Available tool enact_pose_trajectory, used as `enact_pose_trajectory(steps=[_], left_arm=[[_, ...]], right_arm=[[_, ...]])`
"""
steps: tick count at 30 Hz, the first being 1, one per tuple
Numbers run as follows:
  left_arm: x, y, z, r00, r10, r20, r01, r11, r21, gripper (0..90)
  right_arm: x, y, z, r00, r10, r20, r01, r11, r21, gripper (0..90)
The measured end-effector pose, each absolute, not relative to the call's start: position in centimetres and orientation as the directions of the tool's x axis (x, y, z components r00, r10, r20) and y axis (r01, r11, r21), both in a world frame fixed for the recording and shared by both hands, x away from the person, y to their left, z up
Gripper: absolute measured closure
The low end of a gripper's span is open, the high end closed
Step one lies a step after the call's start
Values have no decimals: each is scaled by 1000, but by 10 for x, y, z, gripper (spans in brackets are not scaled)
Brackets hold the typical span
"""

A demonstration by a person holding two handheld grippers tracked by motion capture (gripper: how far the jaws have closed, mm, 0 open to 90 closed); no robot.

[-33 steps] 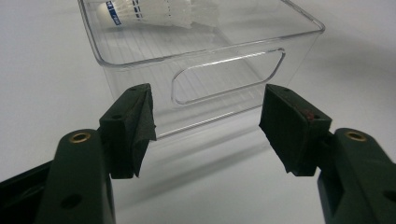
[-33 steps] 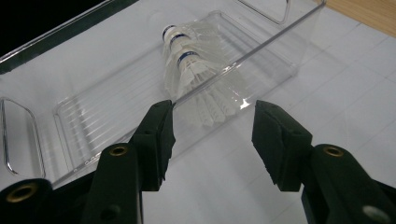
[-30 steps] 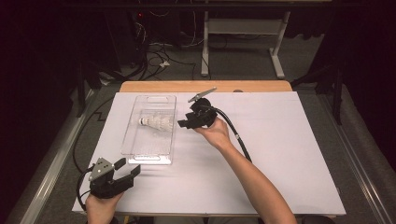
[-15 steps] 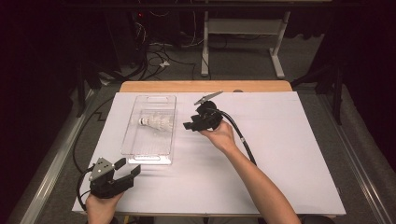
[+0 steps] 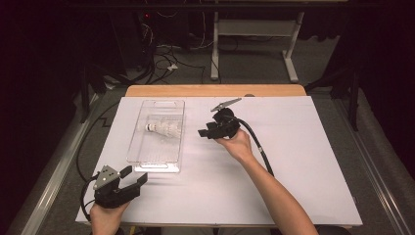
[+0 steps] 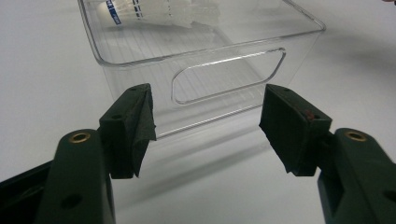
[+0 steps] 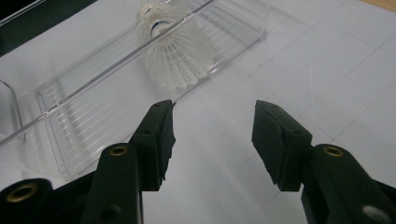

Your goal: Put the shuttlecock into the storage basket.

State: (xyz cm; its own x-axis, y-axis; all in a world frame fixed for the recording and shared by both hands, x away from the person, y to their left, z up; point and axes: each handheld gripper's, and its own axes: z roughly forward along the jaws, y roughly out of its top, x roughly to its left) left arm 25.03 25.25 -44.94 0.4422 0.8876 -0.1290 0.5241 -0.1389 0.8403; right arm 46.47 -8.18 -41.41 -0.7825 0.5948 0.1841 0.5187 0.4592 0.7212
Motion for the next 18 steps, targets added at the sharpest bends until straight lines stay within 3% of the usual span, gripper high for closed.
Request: enact_pose_trajectory(steps=[18], left_arm=[[250, 252, -449, 441, 889, -126, 524, -140, 840, 359]], right_arm=[[457, -100, -416, -770, 611, 183, 528, 450, 720, 493]])
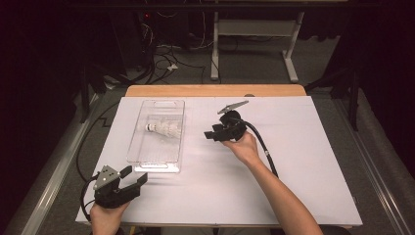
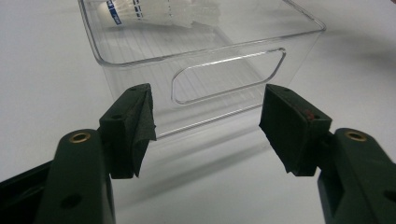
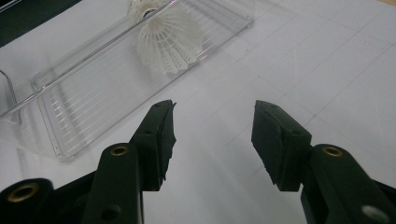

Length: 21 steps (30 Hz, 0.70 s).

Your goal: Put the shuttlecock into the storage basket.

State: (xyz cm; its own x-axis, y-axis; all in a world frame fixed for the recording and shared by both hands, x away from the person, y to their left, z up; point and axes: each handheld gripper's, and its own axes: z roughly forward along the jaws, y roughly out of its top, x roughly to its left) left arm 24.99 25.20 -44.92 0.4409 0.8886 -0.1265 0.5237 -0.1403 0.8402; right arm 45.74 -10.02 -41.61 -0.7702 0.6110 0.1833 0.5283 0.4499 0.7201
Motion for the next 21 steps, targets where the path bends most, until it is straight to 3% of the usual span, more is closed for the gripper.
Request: enact_pose_trajectory(steps=[21], left_arm=[[250, 252, -449, 439, 890, -126, 525, -140, 840, 359]], right_arm=[[451, -122, -419, -754, 633, 176, 541, 447, 712, 491]])
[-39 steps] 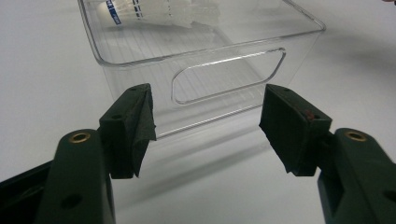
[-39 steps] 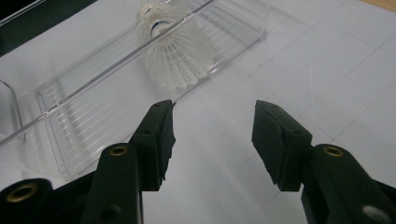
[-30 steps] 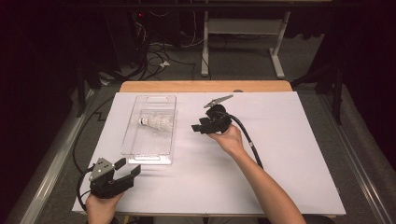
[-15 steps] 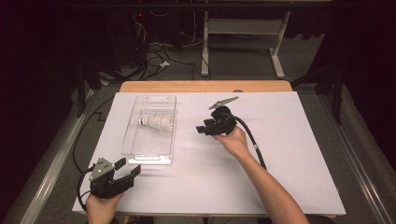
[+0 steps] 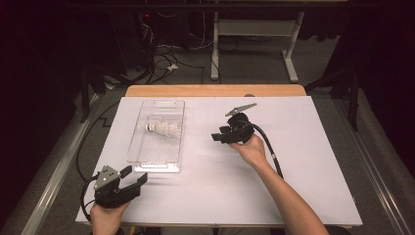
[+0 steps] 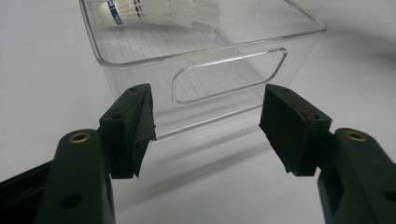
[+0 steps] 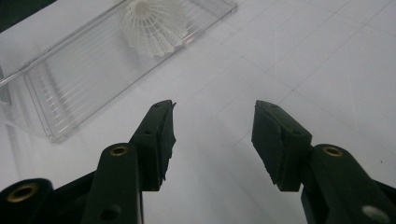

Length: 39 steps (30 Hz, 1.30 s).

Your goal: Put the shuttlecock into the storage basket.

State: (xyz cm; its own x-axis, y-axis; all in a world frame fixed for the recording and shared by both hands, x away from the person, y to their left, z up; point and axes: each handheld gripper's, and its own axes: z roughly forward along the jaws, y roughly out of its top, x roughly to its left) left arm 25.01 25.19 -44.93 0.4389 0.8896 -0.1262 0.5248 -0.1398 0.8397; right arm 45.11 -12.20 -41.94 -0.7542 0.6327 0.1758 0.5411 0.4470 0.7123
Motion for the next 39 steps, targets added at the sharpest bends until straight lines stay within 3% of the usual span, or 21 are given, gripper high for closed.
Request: enact_pose_trajectory(steps=[39], left_arm=[[250, 252, -450, 437, 890, -129, 526, -137, 839, 358]], right_arm=[[433, -163, -420, -723, 670, 169, 554, 415, 722, 483]])
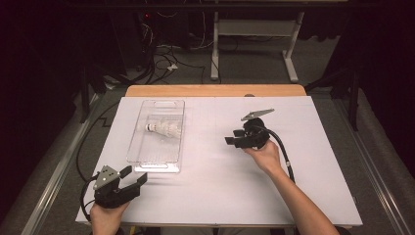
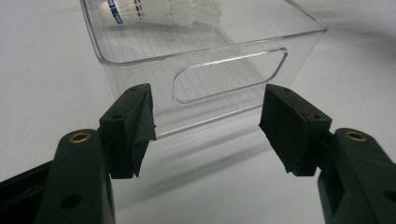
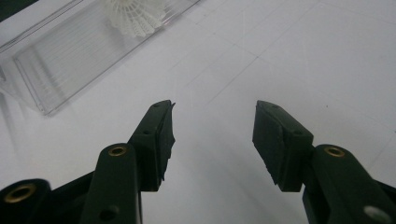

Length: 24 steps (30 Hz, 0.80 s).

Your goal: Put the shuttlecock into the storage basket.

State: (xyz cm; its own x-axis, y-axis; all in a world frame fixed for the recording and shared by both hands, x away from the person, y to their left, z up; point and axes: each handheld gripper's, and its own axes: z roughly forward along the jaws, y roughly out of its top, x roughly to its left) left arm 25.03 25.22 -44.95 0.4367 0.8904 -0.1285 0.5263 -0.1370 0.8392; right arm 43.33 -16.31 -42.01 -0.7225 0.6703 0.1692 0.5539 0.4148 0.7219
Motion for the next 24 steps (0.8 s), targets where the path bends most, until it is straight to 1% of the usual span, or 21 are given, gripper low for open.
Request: enact_pose_trajectory(steps=[24], left_arm=[[250, 252, -449, 436, 891, -128, 525, -136, 840, 359]], right_arm=[[421, -185, -419, -709, 687, 159, 556, 405, 726, 482]])
